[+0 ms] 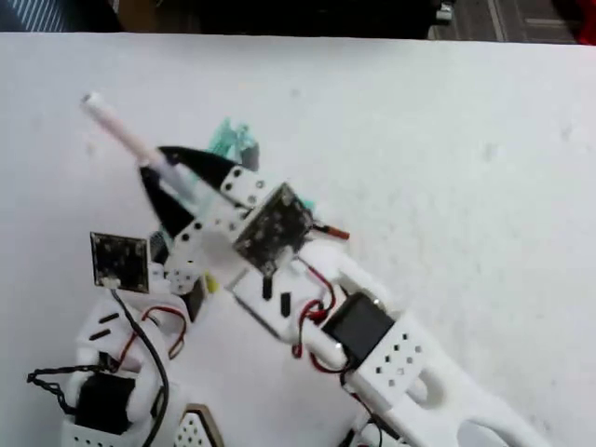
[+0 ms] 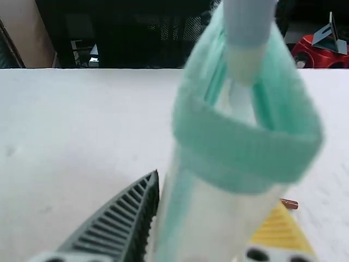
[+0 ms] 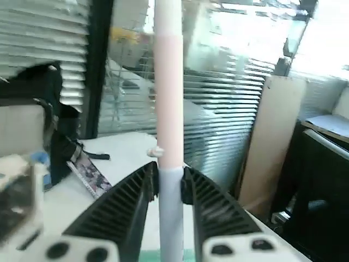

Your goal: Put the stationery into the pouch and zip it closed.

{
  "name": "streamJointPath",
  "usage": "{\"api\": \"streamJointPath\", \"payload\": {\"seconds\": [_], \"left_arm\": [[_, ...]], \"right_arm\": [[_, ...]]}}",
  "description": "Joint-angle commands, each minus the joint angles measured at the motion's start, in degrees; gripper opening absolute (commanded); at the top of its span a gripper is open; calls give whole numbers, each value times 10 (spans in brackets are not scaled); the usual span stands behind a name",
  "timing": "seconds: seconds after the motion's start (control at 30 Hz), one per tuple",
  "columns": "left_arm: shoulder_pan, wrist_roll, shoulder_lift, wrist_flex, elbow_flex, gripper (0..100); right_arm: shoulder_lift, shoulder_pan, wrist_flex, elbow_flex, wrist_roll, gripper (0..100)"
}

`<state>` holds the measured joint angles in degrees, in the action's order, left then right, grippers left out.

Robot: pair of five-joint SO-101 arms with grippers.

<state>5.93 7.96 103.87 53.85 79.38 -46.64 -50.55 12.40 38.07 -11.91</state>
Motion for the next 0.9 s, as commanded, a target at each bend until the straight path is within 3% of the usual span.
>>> {"api": "streamJointPath", "payload": {"seconds": [0.0,0.3,0.5,0.87], "left_arm": [[7,-5,-3,-15,-3,241],[7,-4,-3,-15,-3,241],[5,-4,-3,-15,-3,241],[5,-6,-3,-15,-3,241]], "right_arm": [[1,9,-10,5,7,17],[0,8,7,8,2,27],[0,8,59,6,7,198],[-1,11,63,-33,2,170]]}}
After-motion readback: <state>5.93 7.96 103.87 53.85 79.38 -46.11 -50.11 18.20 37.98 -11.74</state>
